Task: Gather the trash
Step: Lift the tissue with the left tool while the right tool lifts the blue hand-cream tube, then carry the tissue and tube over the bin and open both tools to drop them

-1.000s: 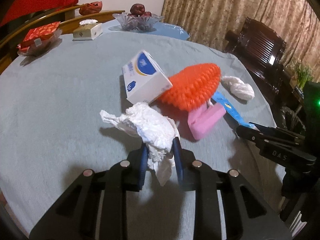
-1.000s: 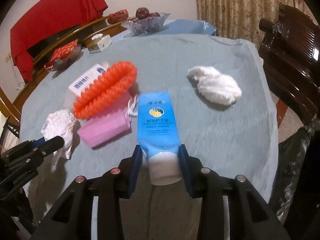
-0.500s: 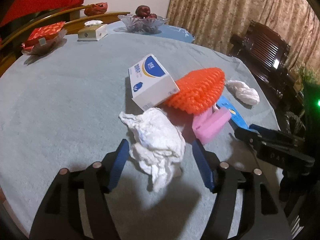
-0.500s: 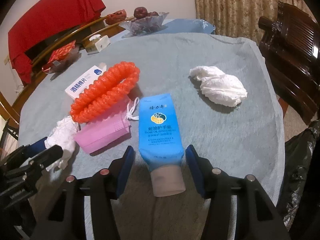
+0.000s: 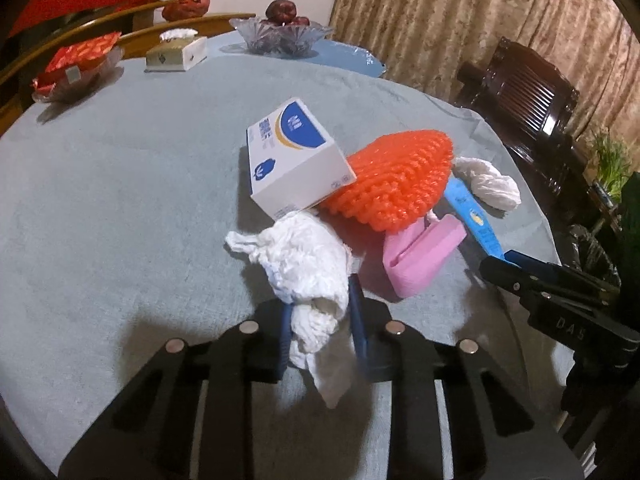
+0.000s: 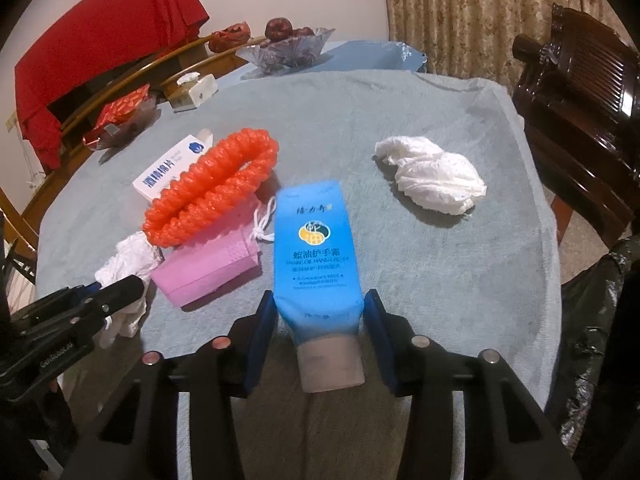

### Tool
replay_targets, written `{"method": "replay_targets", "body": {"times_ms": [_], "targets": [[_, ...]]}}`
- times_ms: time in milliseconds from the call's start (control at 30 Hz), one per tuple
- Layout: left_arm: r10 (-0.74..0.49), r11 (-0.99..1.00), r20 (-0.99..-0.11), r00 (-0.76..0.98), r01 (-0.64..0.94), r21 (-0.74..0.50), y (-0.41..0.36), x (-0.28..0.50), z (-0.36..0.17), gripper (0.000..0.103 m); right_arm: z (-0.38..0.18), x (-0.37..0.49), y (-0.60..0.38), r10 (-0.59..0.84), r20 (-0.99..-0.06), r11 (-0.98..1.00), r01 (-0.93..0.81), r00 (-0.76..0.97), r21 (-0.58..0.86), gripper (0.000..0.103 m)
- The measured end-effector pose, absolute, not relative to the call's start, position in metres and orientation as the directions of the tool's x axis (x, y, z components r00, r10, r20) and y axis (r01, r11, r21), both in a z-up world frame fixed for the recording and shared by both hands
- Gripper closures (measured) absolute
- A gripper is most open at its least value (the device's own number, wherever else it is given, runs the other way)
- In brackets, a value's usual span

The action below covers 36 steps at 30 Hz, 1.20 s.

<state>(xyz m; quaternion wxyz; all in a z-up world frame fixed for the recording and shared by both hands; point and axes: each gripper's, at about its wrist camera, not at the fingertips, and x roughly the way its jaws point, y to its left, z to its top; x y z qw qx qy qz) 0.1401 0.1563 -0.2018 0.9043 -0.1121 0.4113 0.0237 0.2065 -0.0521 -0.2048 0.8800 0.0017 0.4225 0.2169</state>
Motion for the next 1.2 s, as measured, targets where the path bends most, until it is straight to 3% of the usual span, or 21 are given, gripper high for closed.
{"method": "replay_targets", "body": {"times_ms": [1200], "targets": [[-0.139, 0.988, -0.603, 0.786, 0.065, -0.143, 0.069, 0.095, -0.112, 0.079, -0.109, 0.149, -0.104, 0.452, -0.611, 0.885, -0.415, 0.649, 0.214, 0.058]]}}
